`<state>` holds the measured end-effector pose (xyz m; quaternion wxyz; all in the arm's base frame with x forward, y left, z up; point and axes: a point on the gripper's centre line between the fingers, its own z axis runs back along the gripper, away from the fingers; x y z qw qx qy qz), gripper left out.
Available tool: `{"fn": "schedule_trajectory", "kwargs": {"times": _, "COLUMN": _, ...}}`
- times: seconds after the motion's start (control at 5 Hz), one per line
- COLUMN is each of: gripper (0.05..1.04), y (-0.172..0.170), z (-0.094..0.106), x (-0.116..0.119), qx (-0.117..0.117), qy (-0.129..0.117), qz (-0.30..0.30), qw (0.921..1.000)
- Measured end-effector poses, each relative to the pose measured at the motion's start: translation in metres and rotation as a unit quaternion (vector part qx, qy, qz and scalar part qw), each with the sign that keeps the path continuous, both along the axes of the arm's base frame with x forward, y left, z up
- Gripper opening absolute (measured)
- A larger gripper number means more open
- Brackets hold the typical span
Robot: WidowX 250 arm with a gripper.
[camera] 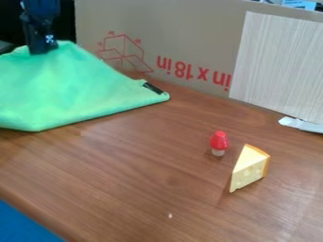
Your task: Fold cloth from right to left
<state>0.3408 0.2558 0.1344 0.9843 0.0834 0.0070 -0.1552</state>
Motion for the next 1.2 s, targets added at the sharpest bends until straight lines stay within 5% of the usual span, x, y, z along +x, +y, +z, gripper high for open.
{"fn": "schedule_trajectory", "kwargs": {"times": 0.4, "gripper": 0.955, "y": 0.012, "z": 0.0, "x": -0.008, "qx": 0.002, "qy": -0.007, "qz": 0.035, "qw": 0.9994}}
{"fn": "schedule_trajectory", "kwargs": {"times": 0.8, "gripper": 1.001, "y": -0.001, "z": 0.012, "x": -0.023, "qx": -0.022, "qy": -0.035, "qz": 0.1, "qw": 0.9941}}
{"fn": "schedule_trajectory", "kwargs": {"times": 1.2, "gripper": 1.001, "y": -0.035, "z": 0.059, "x": -0.051, "qx": -0.03, "qy": -0.11, "qz": 0.134, "qw": 0.9845}}
